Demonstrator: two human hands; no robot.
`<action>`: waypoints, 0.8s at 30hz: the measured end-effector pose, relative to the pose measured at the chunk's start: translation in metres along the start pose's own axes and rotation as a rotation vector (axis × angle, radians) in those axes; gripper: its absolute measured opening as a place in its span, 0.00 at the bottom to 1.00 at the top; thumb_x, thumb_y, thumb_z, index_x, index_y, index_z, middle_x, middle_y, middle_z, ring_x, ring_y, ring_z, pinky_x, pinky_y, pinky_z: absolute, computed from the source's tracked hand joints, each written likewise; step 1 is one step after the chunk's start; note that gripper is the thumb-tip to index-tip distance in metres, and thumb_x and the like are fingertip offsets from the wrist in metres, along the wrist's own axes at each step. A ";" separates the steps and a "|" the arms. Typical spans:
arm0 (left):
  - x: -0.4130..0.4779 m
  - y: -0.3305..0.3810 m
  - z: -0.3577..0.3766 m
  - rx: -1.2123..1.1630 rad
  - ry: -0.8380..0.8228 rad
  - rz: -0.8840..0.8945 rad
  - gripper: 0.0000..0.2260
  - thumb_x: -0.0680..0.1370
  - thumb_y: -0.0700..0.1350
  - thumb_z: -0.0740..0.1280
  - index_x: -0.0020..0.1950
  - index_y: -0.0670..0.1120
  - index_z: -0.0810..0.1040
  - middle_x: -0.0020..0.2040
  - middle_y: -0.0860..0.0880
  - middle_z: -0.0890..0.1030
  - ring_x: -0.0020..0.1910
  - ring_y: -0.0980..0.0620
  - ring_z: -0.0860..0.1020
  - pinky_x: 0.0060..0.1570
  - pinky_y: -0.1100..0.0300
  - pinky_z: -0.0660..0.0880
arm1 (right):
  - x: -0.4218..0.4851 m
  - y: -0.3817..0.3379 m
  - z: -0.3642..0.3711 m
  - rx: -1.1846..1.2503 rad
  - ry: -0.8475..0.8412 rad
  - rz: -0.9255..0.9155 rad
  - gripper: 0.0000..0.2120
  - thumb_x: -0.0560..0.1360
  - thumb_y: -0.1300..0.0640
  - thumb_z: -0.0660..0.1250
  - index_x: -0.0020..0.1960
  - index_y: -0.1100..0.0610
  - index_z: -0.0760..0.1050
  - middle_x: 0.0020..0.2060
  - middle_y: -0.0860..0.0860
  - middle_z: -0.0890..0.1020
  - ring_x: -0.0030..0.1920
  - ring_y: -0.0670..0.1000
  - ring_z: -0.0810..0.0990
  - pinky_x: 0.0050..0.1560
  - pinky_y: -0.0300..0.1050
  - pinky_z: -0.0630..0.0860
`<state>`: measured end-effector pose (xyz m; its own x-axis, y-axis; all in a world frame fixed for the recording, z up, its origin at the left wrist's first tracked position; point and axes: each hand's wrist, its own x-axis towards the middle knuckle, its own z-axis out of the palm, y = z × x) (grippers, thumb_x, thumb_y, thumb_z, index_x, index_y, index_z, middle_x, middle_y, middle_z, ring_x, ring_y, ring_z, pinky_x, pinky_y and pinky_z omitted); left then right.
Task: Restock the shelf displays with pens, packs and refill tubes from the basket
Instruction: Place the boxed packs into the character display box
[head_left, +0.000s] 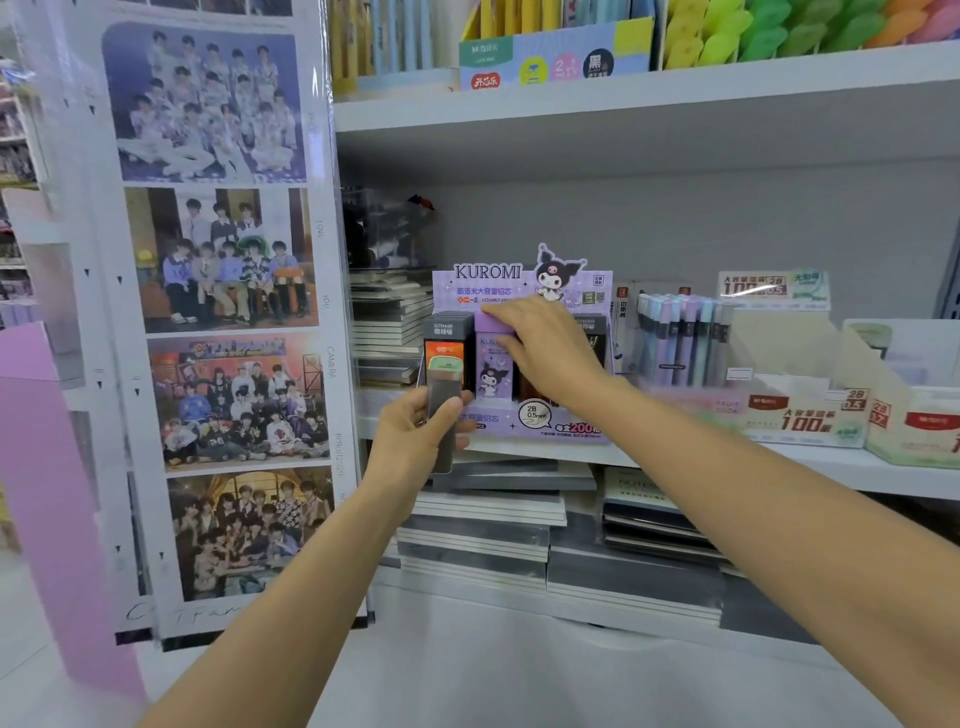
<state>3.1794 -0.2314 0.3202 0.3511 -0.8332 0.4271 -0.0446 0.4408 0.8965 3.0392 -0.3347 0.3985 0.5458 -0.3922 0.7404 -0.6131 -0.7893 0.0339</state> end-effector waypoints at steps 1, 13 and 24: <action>0.000 0.000 0.000 0.000 -0.005 -0.002 0.07 0.80 0.41 0.65 0.55 0.51 0.78 0.50 0.53 0.85 0.45 0.52 0.85 0.41 0.62 0.81 | -0.003 0.004 0.003 -0.046 -0.012 0.002 0.22 0.80 0.56 0.63 0.73 0.54 0.67 0.68 0.50 0.74 0.69 0.52 0.69 0.71 0.49 0.60; -0.007 0.013 0.008 0.010 -0.011 0.012 0.05 0.79 0.43 0.67 0.52 0.49 0.81 0.48 0.49 0.86 0.43 0.50 0.85 0.42 0.62 0.80 | -0.016 -0.004 -0.026 0.458 0.173 0.099 0.14 0.78 0.55 0.65 0.64 0.53 0.76 0.59 0.49 0.76 0.51 0.45 0.76 0.57 0.35 0.70; -0.030 0.035 0.103 -0.107 -0.318 -0.195 0.21 0.83 0.56 0.54 0.50 0.46 0.82 0.38 0.46 0.81 0.32 0.52 0.77 0.36 0.55 0.79 | -0.084 0.028 -0.088 0.978 -0.043 0.285 0.04 0.78 0.60 0.67 0.51 0.54 0.79 0.41 0.51 0.83 0.36 0.46 0.80 0.40 0.40 0.79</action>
<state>3.0713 -0.2253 0.3512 0.0351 -0.9594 0.2798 0.0977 0.2820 0.9544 2.9261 -0.2828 0.3962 0.4844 -0.6276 0.6095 0.0011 -0.6962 -0.7178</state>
